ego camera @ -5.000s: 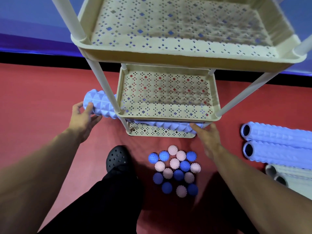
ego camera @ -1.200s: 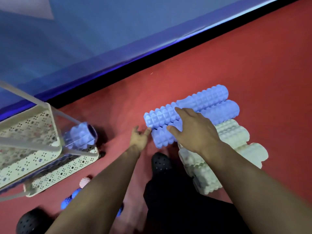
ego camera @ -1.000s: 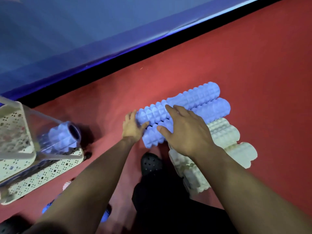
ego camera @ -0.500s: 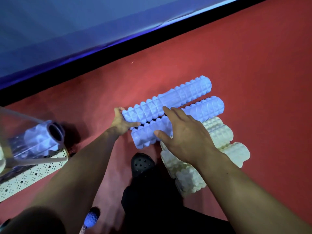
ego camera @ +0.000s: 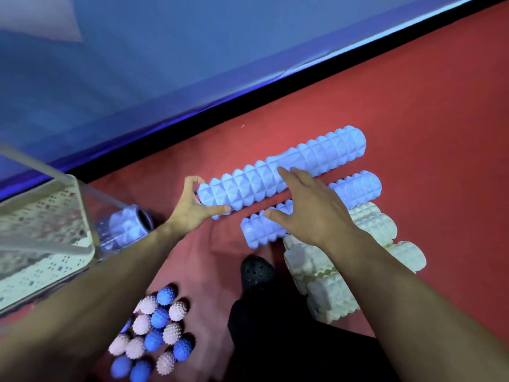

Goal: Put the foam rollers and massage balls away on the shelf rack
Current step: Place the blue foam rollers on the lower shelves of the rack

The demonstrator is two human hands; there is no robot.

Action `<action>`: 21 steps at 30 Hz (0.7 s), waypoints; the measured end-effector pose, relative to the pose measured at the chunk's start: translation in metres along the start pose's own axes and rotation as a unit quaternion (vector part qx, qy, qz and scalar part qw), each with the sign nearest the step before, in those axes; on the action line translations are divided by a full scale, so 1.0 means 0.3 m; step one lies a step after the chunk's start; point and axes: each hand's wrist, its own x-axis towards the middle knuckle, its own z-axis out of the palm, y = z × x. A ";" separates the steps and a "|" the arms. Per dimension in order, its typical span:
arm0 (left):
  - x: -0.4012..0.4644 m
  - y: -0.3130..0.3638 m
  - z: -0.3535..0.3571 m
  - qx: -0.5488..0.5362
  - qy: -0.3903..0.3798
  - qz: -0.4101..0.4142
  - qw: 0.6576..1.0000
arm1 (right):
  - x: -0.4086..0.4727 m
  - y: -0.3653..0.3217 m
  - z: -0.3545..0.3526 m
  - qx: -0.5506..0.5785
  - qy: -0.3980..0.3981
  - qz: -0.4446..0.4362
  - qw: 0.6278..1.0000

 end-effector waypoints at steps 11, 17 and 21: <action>-0.677 0.331 -0.442 0.069 0.019 0.056 0.996 | -0.178 -0.277 -0.158 -0.024 0.004 -0.085 0.996; -1.027 0.380 -0.652 0.091 0.053 0.077 0.991 | -0.387 -0.427 -0.188 -0.062 -0.020 -0.122 0.990; -1.247 0.341 -0.815 0.089 0.096 0.070 0.989 | -0.520 -0.491 -0.168 -0.046 0.040 -0.099 0.993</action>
